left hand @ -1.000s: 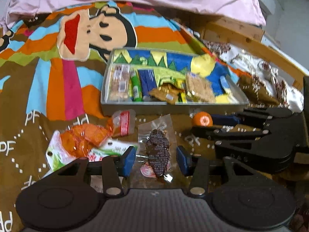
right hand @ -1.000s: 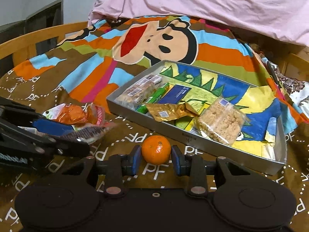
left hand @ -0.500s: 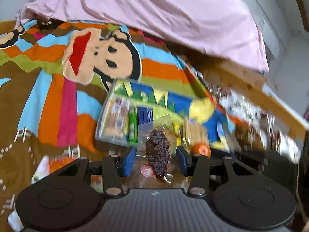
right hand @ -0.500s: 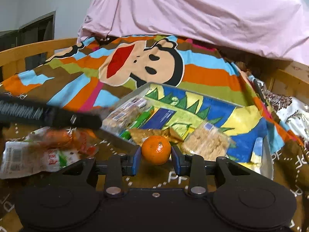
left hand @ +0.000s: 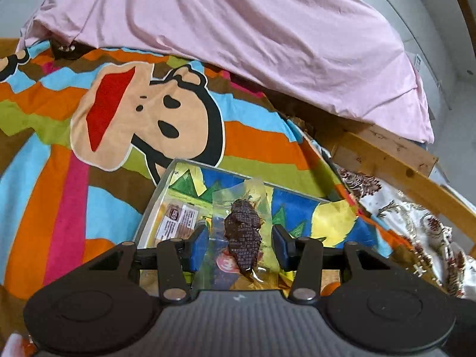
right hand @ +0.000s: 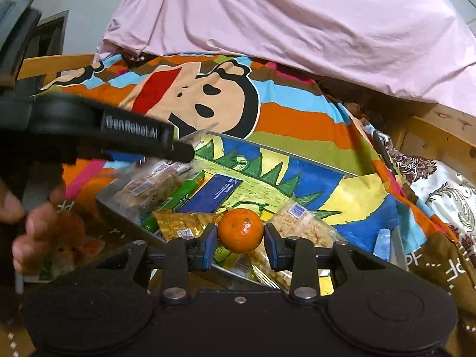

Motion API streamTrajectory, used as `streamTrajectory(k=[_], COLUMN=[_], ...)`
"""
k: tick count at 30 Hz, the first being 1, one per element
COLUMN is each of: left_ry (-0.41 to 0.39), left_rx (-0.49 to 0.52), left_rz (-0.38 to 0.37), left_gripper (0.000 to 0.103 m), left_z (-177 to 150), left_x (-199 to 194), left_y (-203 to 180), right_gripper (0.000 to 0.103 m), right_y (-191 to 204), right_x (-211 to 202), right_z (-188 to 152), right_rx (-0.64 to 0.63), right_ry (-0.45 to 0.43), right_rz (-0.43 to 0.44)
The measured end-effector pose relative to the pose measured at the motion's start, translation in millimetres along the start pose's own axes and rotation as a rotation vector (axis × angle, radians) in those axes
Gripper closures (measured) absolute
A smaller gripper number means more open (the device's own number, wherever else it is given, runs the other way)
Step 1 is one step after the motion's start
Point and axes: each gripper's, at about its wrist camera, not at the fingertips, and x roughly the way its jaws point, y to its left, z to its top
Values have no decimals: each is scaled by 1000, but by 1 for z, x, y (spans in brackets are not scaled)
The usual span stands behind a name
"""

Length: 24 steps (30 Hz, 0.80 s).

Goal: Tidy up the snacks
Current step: 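Carry the dried-meat packet and tangerine over the tray and lower them in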

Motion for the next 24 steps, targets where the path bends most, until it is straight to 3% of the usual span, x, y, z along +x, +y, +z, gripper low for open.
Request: streamTrajectory(k=[6, 15, 18, 24], left_ry=[42, 82, 109, 87], left_rx=[54, 31, 28, -32], left_rz=[26, 21, 24, -10], left_gripper=[52, 51, 51, 35], left_z=[-16, -19, -20, -15], left_x=[20, 31, 34, 24], left_y=[-1, 4, 5, 7], right_gripper=[67, 64, 59, 41], right_y=[8, 11, 11, 3], right_x=[16, 19, 19, 7], right_z=[-4, -7, -7, -1], right_rx=[-16, -24, -22, 27], right_ry=[36, 49, 45, 31], right_rz=[-5, -12, -11, -17])
